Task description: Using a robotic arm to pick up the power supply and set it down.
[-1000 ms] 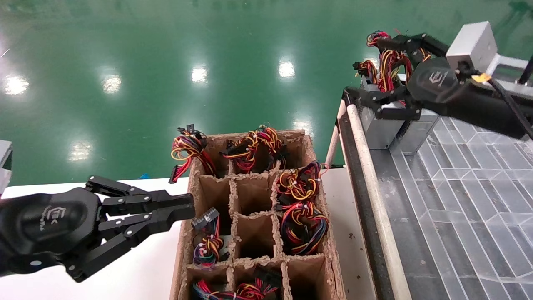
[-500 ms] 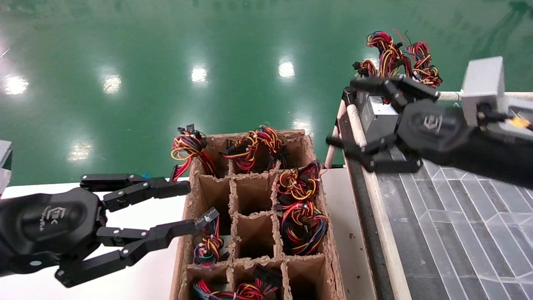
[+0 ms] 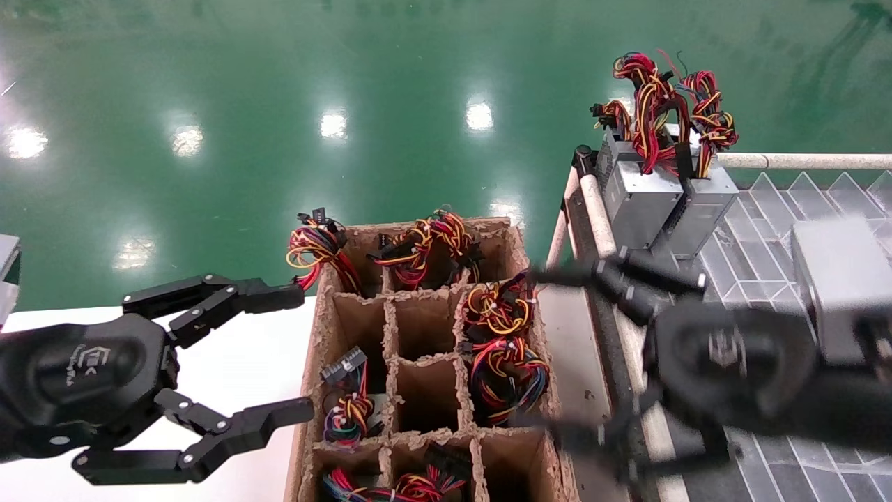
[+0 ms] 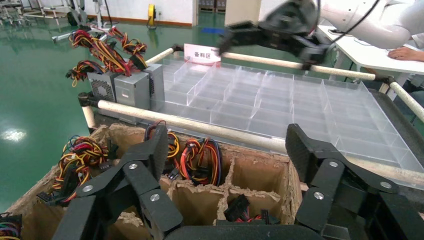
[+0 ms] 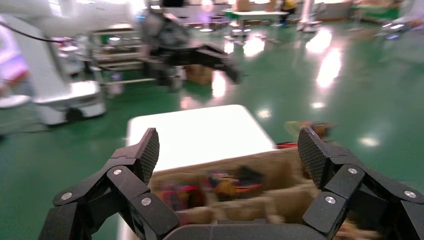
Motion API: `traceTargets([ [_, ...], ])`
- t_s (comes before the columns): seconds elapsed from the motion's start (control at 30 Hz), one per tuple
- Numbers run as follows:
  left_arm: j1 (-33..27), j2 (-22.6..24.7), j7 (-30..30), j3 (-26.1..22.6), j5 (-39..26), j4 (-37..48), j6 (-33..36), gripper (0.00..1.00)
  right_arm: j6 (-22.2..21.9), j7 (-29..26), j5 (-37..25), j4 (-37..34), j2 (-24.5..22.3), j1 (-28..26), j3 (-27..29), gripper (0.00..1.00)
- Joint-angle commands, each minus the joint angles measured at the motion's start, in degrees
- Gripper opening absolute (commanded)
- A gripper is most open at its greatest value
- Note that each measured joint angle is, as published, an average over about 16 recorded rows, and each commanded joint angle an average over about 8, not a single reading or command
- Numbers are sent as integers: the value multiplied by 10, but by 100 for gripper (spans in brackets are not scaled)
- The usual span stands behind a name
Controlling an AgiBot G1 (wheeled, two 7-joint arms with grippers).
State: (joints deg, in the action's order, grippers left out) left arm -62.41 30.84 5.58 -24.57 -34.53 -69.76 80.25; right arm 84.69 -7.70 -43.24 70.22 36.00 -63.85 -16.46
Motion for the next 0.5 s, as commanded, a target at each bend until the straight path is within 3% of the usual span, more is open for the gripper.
traceTargets([
  [0.03, 0, 0, 0, 0, 0, 0, 0, 100, 7, -22, 10, 25, -7, 17, 3, 100],
  [0.23, 0, 0, 0, 0, 0, 0, 0, 100, 17, -44, 24, 58, -16, 38, 7, 100],
  [0.5, 0, 0, 0, 0, 0, 0, 0, 100, 15, -37, 21, 48, -14, 32, 7, 100],
])
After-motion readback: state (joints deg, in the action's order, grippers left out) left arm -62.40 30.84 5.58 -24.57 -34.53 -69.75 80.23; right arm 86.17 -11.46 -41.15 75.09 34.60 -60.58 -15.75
